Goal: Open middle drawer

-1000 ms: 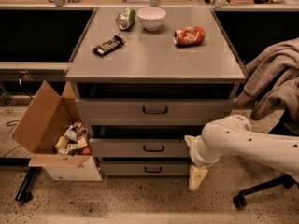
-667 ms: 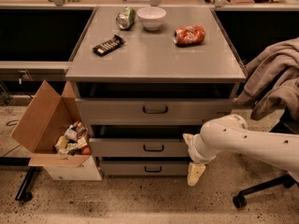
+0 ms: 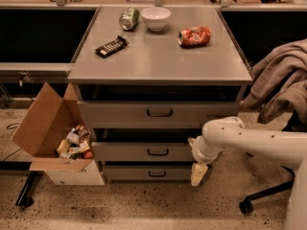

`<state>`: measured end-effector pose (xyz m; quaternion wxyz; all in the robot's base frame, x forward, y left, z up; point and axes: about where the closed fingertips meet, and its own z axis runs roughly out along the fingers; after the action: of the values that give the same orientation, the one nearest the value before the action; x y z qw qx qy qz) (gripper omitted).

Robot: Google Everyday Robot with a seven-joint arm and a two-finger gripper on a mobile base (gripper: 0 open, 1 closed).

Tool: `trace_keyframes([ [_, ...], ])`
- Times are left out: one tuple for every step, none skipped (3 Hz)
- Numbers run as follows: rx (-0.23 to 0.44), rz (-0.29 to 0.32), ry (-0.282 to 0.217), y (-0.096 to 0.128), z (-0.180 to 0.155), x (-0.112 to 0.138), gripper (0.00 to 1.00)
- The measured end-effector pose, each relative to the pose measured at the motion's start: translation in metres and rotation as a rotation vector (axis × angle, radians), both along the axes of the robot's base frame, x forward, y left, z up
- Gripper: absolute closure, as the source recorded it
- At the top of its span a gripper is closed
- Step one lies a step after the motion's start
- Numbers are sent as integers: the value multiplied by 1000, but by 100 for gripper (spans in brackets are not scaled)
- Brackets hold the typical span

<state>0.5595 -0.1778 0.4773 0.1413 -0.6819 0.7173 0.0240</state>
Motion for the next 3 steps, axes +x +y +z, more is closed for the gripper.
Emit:
trace_keyframes([
  [-22,-26,0,-3,-11,20,0],
  [-39,-49,12,-5,-24,37,0],
  [-37,-62,58,-5,-47,47,0],
])
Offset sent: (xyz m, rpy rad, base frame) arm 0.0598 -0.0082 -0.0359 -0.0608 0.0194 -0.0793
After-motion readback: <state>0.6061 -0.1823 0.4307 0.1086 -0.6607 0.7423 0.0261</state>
